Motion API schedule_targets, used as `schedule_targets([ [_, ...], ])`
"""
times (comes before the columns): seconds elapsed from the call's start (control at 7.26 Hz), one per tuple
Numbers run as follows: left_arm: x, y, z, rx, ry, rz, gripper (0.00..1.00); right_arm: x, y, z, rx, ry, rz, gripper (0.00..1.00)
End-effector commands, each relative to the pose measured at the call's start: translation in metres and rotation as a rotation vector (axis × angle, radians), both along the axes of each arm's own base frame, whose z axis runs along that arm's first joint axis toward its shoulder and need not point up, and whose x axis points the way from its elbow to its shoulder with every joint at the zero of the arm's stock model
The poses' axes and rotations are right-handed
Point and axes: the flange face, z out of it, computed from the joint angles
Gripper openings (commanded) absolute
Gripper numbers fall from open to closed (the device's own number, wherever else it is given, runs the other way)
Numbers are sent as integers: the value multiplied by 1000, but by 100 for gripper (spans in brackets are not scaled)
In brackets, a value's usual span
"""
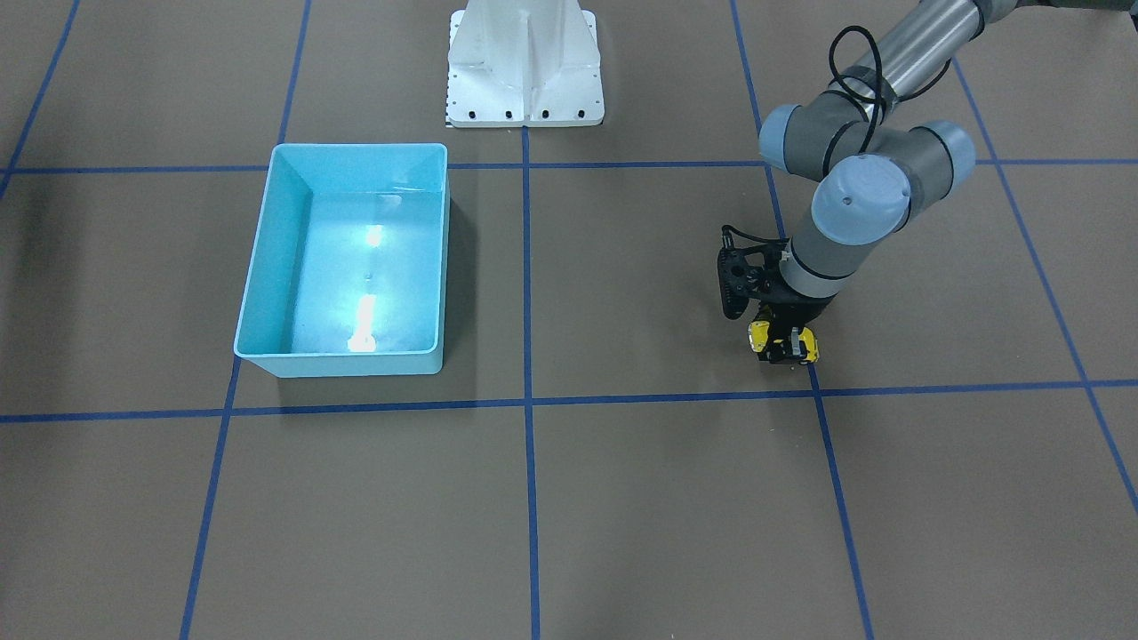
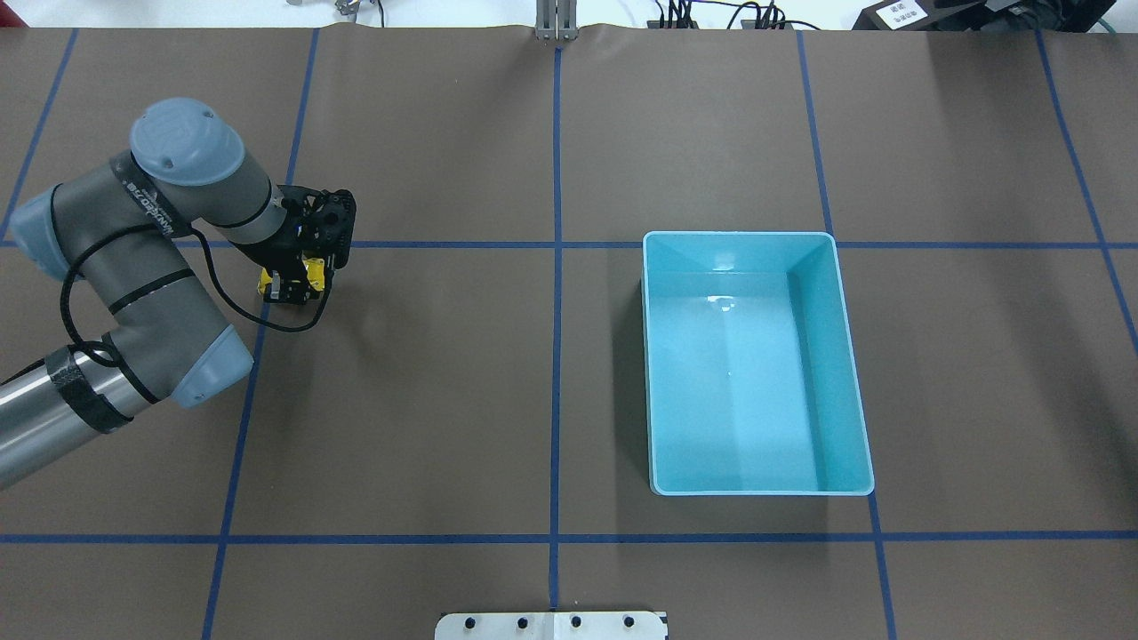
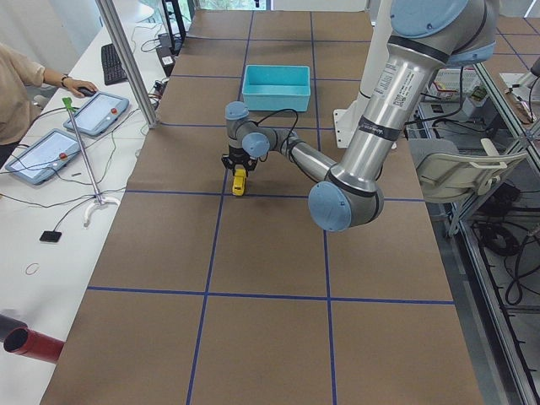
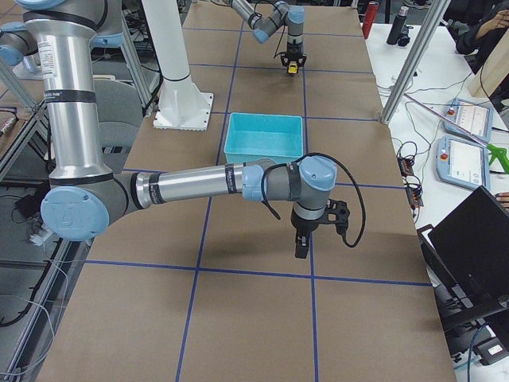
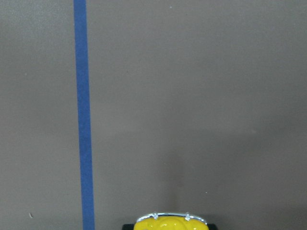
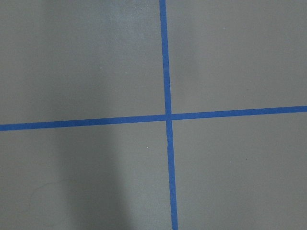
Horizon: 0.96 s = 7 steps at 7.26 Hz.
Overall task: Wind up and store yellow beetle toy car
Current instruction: 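Drag the car backward with the left gripper, away from the bin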
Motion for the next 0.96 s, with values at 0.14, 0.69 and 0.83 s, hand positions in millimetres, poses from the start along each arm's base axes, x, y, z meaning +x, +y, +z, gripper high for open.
schedule_targets([
  [0.14,2,-1,6,1,1,1,0,0,0,0,0,1,0,100],
  [0.69,3,4,19,-44,10,32,0,0,0,0,1,1,-1,100],
  [0.83,3,4,18,-42,12,32,0,0,0,0,1,1,-1,100],
])
